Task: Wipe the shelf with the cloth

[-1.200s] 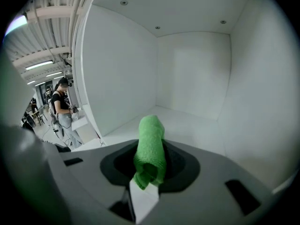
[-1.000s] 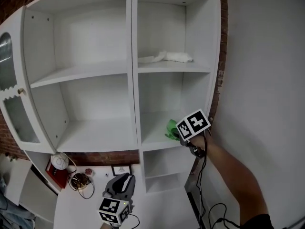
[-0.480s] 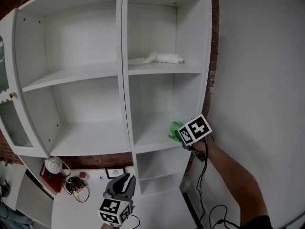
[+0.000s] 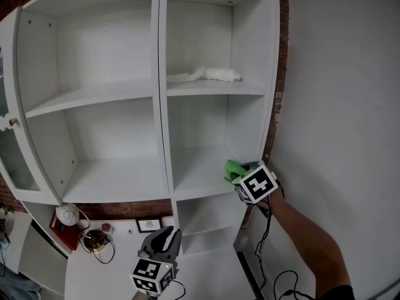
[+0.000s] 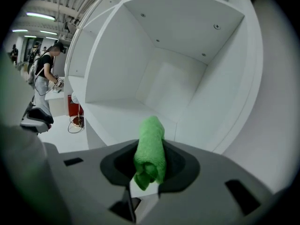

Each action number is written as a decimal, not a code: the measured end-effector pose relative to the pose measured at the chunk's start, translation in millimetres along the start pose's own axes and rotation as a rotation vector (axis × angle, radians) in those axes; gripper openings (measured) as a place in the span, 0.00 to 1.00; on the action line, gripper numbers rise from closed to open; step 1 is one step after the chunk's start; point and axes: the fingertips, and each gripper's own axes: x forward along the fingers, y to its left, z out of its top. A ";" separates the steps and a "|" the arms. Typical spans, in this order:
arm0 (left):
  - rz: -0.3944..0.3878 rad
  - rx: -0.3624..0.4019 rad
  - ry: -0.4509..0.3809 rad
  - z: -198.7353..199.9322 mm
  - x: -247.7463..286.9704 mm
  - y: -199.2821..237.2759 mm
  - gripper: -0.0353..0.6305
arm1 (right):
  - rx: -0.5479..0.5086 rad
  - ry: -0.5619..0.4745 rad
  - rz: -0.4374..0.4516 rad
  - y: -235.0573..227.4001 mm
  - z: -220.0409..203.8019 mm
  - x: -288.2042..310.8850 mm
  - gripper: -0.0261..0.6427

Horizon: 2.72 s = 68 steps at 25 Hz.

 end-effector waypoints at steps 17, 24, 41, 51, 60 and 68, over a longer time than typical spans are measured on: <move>0.191 -0.020 0.053 -22.2 -45.7 44.4 0.16 | -0.153 -0.715 0.139 186.6 99.1 -25.9 0.19; 0.212 -0.021 0.056 -23.2 -45.7 48.2 0.16 | -0.105 -0.678 0.129 163.9 81.0 -8.0 0.19; 0.045 0.000 0.049 -15.3 13.8 -2.8 0.16 | 0.046 -0.559 -0.020 50.7 9.3 -14.6 0.19; -0.008 -0.002 0.047 -14.8 30.1 -17.3 0.16 | 0.073 -0.509 -0.110 9.4 -20.1 -20.1 0.19; -0.007 -0.020 0.051 -20.8 28.9 -13.1 0.16 | 0.083 -0.500 -0.126 0.4 -30.6 -23.8 0.19; 0.033 -0.028 0.037 -18.0 18.0 3.8 0.16 | 0.115 -0.501 -0.153 1.1 -36.8 -29.8 0.19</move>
